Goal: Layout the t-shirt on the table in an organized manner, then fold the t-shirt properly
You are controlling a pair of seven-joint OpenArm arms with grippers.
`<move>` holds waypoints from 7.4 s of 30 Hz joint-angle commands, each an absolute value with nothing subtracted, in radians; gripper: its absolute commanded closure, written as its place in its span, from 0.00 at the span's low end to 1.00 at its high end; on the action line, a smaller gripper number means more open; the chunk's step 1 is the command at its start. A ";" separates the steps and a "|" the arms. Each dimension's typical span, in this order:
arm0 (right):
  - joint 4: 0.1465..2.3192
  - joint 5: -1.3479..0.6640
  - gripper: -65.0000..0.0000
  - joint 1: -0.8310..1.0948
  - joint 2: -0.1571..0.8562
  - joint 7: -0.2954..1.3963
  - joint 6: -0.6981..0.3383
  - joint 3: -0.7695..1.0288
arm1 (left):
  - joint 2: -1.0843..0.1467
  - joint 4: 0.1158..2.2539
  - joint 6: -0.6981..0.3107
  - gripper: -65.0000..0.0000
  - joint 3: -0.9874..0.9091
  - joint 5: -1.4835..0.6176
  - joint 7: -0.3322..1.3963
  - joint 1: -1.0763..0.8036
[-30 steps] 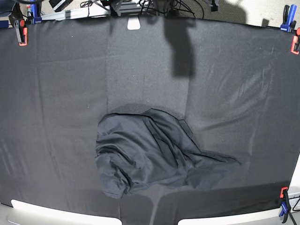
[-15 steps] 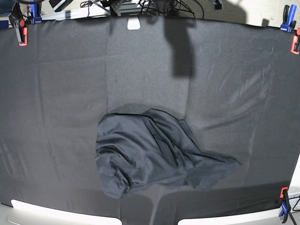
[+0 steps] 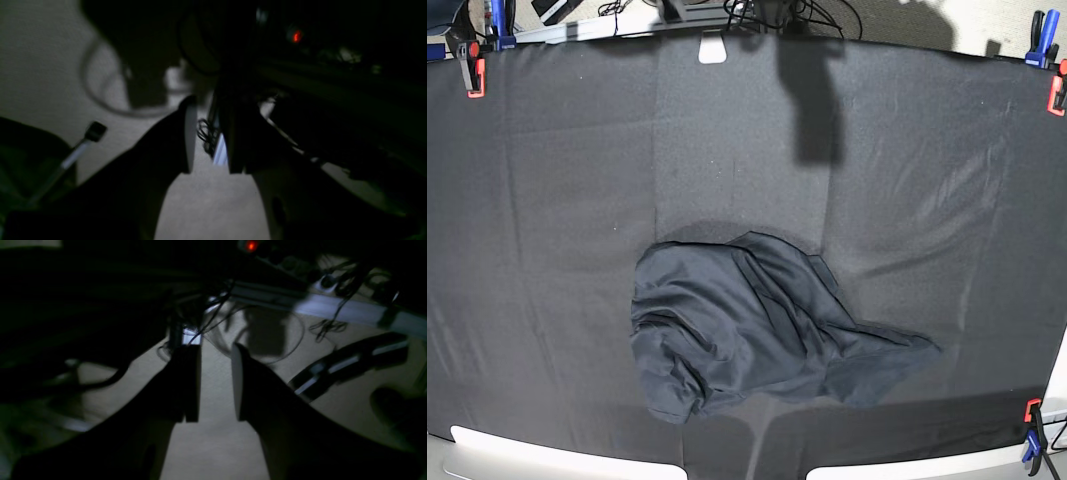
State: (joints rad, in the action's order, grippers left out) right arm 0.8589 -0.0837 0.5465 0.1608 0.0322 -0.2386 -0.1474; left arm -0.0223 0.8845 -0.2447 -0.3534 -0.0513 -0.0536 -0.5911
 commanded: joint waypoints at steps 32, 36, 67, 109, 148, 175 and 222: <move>2.273 -0.240 0.76 0.957 0.559 0.359 -0.249 0.017 | -0.193 1.982 -0.247 0.77 -0.356 -0.085 0.169 -0.858; 2.273 -0.247 0.67 0.826 0.556 0.393 -0.249 0.062 | -0.213 1.999 -0.249 0.77 -0.356 -0.079 0.170 -0.790; 1.264 -0.445 0.49 -0.342 0.244 0.970 -0.228 0.066 | -0.217 1.999 -0.251 0.77 -0.356 -0.079 0.194 -0.619; 1.322 -0.336 1.00 -0.749 0.140 0.997 -0.355 0.067 | -0.217 1.995 -0.251 0.77 -0.356 -0.080 0.216 -0.598; 1.611 -0.969 1.00 -0.385 0.461 1.122 -0.610 0.184 | -0.217 1.843 -0.251 0.77 -0.356 -0.081 0.187 -0.545; 1.593 -0.785 1.00 0.004 0.657 1.122 -0.648 0.714 | -0.217 1.843 -0.326 0.72 0.095 0.057 0.209 -0.289; 1.568 -0.902 1.00 0.000 0.657 1.118 -0.648 0.714 | -0.379 1.415 0.157 1.00 0.544 0.290 0.321 0.216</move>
